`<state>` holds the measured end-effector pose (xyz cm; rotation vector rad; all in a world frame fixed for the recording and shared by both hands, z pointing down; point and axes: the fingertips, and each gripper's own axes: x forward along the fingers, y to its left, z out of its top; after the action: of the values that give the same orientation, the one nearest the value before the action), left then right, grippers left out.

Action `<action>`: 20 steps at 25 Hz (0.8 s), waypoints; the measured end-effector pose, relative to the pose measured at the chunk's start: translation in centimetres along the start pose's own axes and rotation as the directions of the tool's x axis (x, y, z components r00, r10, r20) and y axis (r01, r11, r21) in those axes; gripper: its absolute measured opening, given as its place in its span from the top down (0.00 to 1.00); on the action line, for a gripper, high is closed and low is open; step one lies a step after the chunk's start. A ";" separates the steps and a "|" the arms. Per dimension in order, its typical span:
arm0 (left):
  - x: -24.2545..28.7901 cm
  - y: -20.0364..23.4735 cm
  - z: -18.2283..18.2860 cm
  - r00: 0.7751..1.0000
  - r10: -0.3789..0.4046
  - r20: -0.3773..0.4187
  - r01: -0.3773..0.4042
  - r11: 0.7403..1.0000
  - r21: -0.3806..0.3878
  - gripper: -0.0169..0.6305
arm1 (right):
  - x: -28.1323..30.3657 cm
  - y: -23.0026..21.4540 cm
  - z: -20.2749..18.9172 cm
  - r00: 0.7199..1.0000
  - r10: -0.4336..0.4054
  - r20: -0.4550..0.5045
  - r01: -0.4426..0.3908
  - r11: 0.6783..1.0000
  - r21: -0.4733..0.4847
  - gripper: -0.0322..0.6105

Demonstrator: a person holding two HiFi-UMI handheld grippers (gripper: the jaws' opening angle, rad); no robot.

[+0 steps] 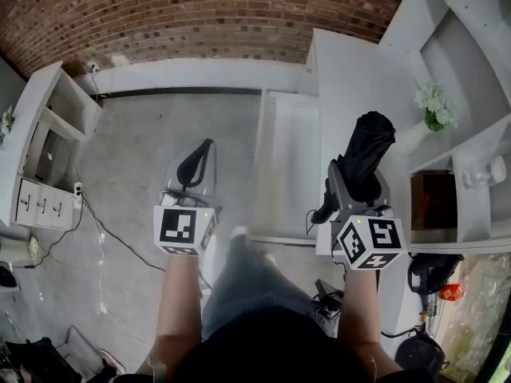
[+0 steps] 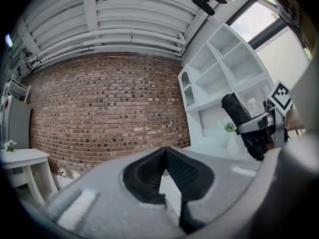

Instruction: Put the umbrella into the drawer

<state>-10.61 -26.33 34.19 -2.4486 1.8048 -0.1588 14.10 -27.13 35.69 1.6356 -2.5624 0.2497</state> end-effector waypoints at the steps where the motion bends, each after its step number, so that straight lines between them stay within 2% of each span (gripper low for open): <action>1: 0.3 0.2 -0.4 1.000 -0.006 -0.010 0.006 1.000 -0.003 0.97 | 0.4 0.1 -0.5 1.000 -0.002 -0.013 0.002 1.000 0.008 0.55; 11: 3.9 1.7 -2.9 0.994 -0.096 -0.060 0.095 0.995 -0.024 0.97 | 5.6 0.7 -6.4 0.985 -0.045 -0.165 0.053 0.997 0.048 0.55; 20: 6.5 4.0 -3.7 0.990 -0.126 -0.069 0.123 0.991 -0.047 0.97 | 10.6 1.5 -12.6 0.943 -0.031 -0.332 0.064 0.994 0.090 0.55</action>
<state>-13.04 -33.79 37.47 -2.6185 1.6993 -0.2226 8.16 -33.64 49.67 1.5312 -2.2885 0.6016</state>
